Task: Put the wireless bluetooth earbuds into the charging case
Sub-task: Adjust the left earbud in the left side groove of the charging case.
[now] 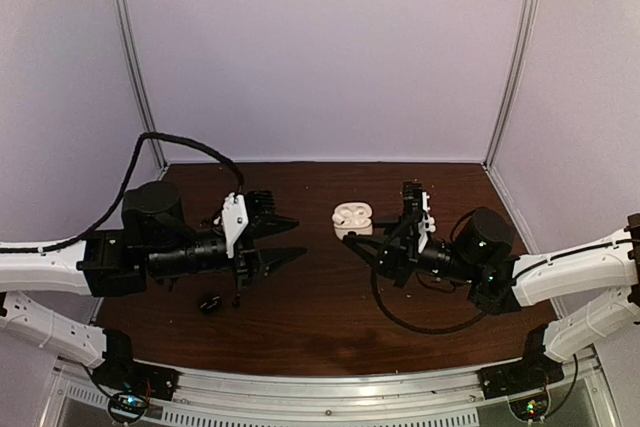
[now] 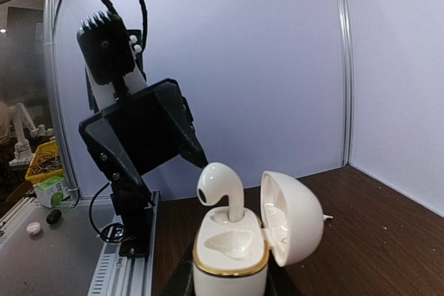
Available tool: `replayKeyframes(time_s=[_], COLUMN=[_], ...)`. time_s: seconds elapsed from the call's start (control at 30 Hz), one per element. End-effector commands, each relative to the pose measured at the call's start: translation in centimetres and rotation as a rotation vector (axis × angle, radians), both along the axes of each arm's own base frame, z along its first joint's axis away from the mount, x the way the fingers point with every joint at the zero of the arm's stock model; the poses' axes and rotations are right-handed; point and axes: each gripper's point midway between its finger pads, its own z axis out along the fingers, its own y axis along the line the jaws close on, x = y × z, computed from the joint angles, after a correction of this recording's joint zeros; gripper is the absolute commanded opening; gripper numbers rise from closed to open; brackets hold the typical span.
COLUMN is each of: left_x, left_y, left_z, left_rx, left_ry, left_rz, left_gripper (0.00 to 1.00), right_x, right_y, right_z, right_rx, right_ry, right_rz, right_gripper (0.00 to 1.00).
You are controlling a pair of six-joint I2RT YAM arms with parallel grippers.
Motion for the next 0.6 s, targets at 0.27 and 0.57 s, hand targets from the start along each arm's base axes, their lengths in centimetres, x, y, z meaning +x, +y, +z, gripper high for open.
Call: replayKeyframes(time_s=[0.27,0.57], left_x=[-0.2,-0.4], left_y=[-0.9,-2.4], left_z=[4.2,4.1], left_rx=[0.022,0.040], left_ry=[-0.183,-0.184], left_rz=[-0.037,-0.080], left_gripper=[0.33,0.25], right_x=[-0.1,-0.4], right_y=[0.6,1.2], right_z=[-1.9,-2.6], right_rx=[-0.054,-0.070], right_ry=[0.095,0.125], right_rz=[0.034,0.063], right_gripper=[0.00,0.00])
